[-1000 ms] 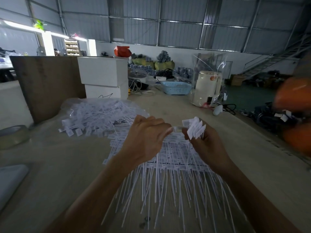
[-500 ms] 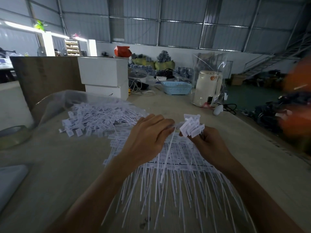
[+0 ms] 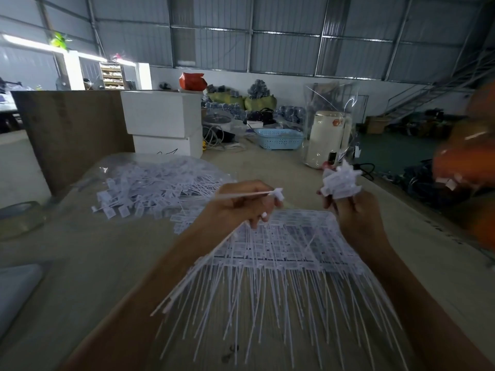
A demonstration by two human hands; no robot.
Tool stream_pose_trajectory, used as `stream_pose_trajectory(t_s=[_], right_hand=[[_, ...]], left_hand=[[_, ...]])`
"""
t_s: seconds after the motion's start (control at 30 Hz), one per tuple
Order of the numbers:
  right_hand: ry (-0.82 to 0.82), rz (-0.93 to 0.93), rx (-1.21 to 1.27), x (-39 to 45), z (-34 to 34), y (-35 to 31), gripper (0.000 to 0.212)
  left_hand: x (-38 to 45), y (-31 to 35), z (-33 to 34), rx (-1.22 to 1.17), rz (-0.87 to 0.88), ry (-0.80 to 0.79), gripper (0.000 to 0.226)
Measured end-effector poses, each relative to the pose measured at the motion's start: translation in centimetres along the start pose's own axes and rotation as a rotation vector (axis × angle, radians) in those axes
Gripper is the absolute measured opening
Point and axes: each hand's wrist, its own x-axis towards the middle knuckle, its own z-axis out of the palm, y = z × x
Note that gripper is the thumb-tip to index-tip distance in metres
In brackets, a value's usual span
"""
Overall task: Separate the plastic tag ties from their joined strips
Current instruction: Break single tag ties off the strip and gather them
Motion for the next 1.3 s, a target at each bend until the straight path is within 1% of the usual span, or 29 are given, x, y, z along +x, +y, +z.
stream_pose_trajectory(t_s=[0.07, 0.1, 0.17, 0.27, 0.33, 0.4, 0.43, 0.5, 0.57, 0.6, 0.7, 0.77, 0.87, 0.93, 1.0, 1.1, 1.17, 1.23, 1.3], right_hand=[[0.004, 0.059, 0.131, 0.2, -0.3, 0.0, 0.038], [-0.007, 0.079, 0.200, 0.2, -0.3, -0.2, 0.039], [-0.056, 0.148, 0.400, -0.2, 0.1, -1.0, 0.038], [-0.159, 0.257, 0.778, -0.8, 0.7, -2.3, 0.038], [-0.171, 0.285, 0.927, -0.7, 0.9, -2.8, 0.036], [-0.159, 0.316, 0.998, -0.5, 1.0, -3.0, 0.033], [-0.149, 0.326, 0.983, -0.4, 0.9, -3.0, 0.031], [-0.156, 0.322, 0.876, -0.6, 0.7, -2.8, 0.029], [-0.219, 0.302, 0.758, -1.0, 0.8, -2.8, 0.032], [-0.268, 0.285, 0.716, -1.2, 0.9, -3.0, 0.035], [-0.366, 0.246, 0.608, -1.6, 1.4, -3.5, 0.059], [-0.374, 0.224, 0.565, -1.8, 1.6, -3.8, 0.058], [-0.339, 0.258, 0.601, -1.8, 1.7, -3.9, 0.040], [-0.305, 0.317, 0.686, -1.6, 1.5, -3.9, 0.035], [-0.308, 0.359, 0.771, -1.4, 1.3, -4.0, 0.030], [-0.355, 0.372, 0.843, -1.6, 1.5, -4.1, 0.031], [-0.357, 0.358, 0.847, -1.7, 1.5, -4.2, 0.032], [-0.339, 0.321, 0.824, -1.7, 1.5, -4.3, 0.032], [-0.319, 0.275, 0.797, -1.8, 1.3, -4.5, 0.031]], left_hand=[[0.2, -0.1, 0.0, 0.233, 0.040, 0.081, 0.012], [0.2, -0.1, 0.0, 0.302, 0.048, 0.112, 0.012], [0.3, -0.2, 0.0, 0.395, 0.059, 0.164, 0.015], [0.3, -0.3, -0.1, 0.506, 0.089, 0.230, 0.026], [0.3, -0.3, 0.1, 0.554, 0.087, 0.240, 0.029], [0.4, -0.4, 0.3, 0.612, 0.080, 0.231, 0.033], [0.4, -0.5, 0.4, 0.637, 0.079, 0.233, 0.035], [0.4, -0.5, 0.6, 0.695, 0.092, 0.224, 0.039], [0.3, -0.5, 0.9, 0.773, 0.119, 0.193, 0.042], [0.3, -0.4, 1.2, 0.823, 0.140, 0.183, 0.043], [0.3, 0.0, 1.9, 1.002, 0.233, 0.136, 0.043], [0.2, 0.1, 2.2, 1.051, 0.259, 0.080, 0.043], [0.1, 0.0, 1.8, 1.018, 0.270, 0.065, 0.046], [0.0, -0.1, 1.3, 1.049, 0.291, 0.108, 0.048], [0.1, -0.3, 1.0, 1.114, 0.329, 0.161, 0.042], [0.1, -0.5, 1.1, 1.189, 0.433, 0.256, 0.026], [0.2, -0.5, 1.3, 1.190, 0.505, 0.319, 0.024], [0.1, -0.3, 1.5, 1.152, 0.499, 0.330, 0.025], [0.0, -0.1, 1.6, 1.056, 0.431, 0.297, 0.026]])
